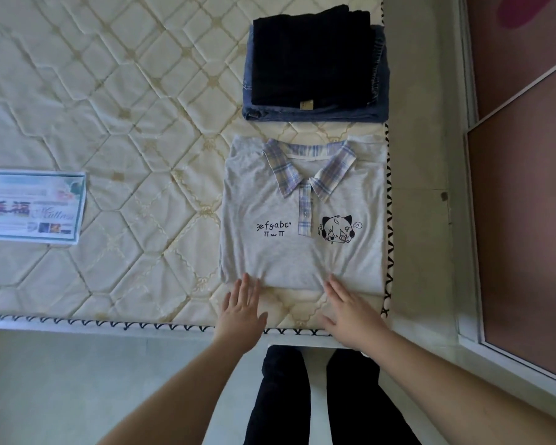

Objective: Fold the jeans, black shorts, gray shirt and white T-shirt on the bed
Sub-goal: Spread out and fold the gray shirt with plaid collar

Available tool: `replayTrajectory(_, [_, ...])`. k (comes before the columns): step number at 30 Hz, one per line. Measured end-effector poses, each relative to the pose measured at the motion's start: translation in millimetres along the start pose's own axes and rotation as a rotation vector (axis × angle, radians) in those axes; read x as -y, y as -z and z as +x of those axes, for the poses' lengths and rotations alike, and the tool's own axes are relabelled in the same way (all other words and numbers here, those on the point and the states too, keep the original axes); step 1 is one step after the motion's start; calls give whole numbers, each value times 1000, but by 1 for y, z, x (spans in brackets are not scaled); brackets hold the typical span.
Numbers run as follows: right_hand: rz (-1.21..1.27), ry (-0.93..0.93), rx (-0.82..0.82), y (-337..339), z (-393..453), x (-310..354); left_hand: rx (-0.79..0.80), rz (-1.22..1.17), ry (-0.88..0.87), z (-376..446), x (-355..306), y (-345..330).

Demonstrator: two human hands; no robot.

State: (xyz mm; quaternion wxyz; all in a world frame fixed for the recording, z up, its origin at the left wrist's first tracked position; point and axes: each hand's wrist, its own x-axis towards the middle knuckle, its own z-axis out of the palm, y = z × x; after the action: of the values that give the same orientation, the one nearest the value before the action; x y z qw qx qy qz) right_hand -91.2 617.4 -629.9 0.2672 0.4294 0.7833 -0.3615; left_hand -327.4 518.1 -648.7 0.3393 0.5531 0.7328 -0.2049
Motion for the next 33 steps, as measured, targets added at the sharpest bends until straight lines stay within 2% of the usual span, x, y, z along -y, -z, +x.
replayTrajectory(3, [-41, -14, -40, 21, -30, 13, 68, 20, -46, -31, -7, 18])
replayTrajectory(8, [-105, -61, -84, 78, -97, 37, -43, 61, -133, -102, -17, 60])
replayTrajectory(14, [-184, -27, -330, 126, -196, 94, -320, 61, -254, -198, -36, 136])
replayTrajectory(18, [-239, -10, -475, 133, -258, 121, -617, 94, -342, -267, -39, 185])
replayTrajectory(23, [-264, 49, -807, 139, -314, 141, -805, 149, -400, -333, -34, 213])
replayTrajectory(27, [-307, 113, -922, 141, -346, 151, -863, 155, -425, -361, -35, 210])
replayTrajectory(33, [-284, 148, -912, 128, -384, 134, -826, 131, -294, -395, -63, 183])
